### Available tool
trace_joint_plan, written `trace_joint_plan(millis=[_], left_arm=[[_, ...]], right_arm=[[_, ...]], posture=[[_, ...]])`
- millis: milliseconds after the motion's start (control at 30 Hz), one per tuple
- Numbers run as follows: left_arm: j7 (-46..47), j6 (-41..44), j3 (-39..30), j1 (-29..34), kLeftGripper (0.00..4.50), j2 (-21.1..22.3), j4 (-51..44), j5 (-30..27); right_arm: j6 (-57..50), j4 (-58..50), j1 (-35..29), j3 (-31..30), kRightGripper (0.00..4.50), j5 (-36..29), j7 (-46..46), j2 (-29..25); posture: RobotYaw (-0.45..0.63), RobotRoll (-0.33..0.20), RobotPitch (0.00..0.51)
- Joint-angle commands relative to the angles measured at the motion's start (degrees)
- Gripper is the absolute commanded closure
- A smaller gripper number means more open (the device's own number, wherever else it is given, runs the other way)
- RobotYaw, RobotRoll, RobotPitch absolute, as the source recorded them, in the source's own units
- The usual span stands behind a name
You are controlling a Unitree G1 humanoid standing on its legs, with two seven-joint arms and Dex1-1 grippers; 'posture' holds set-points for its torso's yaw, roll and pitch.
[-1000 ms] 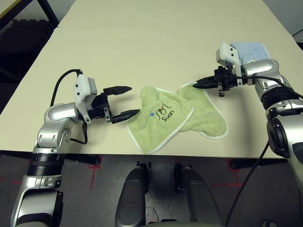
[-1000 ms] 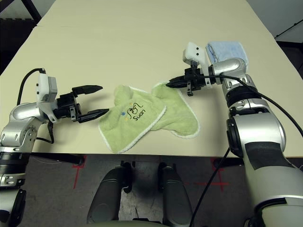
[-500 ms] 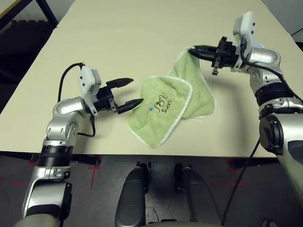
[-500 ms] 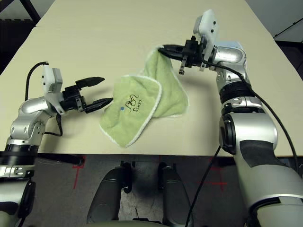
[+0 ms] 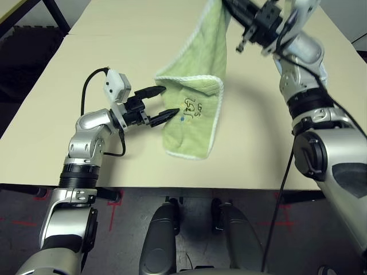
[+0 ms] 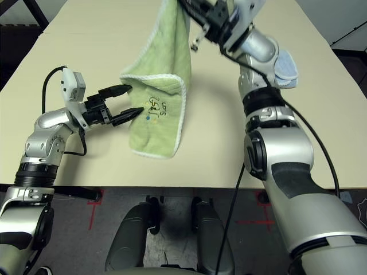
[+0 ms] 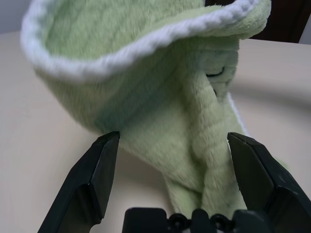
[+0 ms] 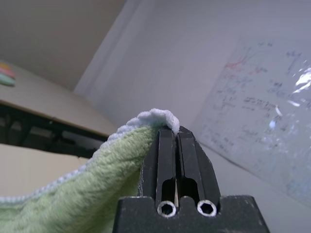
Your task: Fold the towel and set it aside.
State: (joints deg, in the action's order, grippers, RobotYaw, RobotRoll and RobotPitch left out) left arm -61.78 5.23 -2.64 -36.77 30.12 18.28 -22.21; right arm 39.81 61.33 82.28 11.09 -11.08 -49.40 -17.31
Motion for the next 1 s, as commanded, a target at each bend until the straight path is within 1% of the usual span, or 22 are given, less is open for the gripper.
trace_joint_plan(millis=[33,200,367,500,600,633,700,767,833,933,967,1000], left_arm=[[-0.4,0.0,0.4,0.3,0.00,0.2,0.2,0.9],[-0.2,0.1,0.3,0.9,0.00,0.1,-0.2,0.7],[0.6,0.6,0.4,1.3,0.00,-0.7,-0.7,0.4],[2.4,1.8,0.6,1.1,0.00,-2.4,-1.1,0.2],[5.8,2.5,1.3,1.0,0.00,-4.9,-2.1,1.2],[7.7,3.1,1.6,1.0,0.00,-6.0,-3.0,1.6],[12.2,6.1,2.7,1.1,0.00,-8.3,-5.9,2.5],[14.5,9.5,4.0,2.0,0.00,-10.1,-10.3,2.3],[15.6,12.4,5.5,3.0,0.00,-10.6,-14.4,2.3],[16.9,18.3,5.8,3.9,0.00,-11.2,-19.2,-0.1],[17.1,19.3,6.0,4.0,0.00,-11.3,-20.1,-0.4],[17.4,18.6,6.6,4.0,0.00,-11.4,-19.3,1.0]], right_arm=[[2.4,1.7,3.7,1.6,4.48,-0.5,2.8,-1.9],[3.0,3.9,7.2,2.1,4.48,-0.3,5.2,-3.5],[2.9,4.9,9.6,0.9,4.48,1.5,6.4,-5.2],[1.0,5.9,11.9,0.2,4.48,3.1,8.4,-6.2],[-1.5,6.4,12.3,-0.6,4.48,4.3,9.5,-6.0],[-2.1,6.4,12.3,-0.7,4.48,4.3,9.3,-5.7],[-3.0,6.3,11.8,-1.1,4.48,4.3,9.1,-5.0],[-3.3,6.3,11.2,-1.4,4.48,4.4,9.3,-4.6],[-3.8,6.4,10.7,-1.7,4.48,4.7,9.7,-4.3],[-4.1,6.4,10.3,-1.8,4.48,4.8,9.7,-3.9],[-4.1,6.3,10.1,-1.8,4.48,4.8,9.7,-3.8],[-4.1,6.3,10.1,-1.7,4.48,4.7,9.6,-3.7]], posture=[[0.04,0.000,0.163],[0.04,0.000,0.165],[0.04,0.000,0.167],[0.04,0.000,0.168],[0.04,0.000,0.168],[0.05,0.000,0.179],[0.06,0.000,0.181],[0.06,0.000,0.185],[0.07,0.000,0.185],[0.07,0.000,0.187],[0.08,0.000,0.186],[0.08,0.000,0.186]])
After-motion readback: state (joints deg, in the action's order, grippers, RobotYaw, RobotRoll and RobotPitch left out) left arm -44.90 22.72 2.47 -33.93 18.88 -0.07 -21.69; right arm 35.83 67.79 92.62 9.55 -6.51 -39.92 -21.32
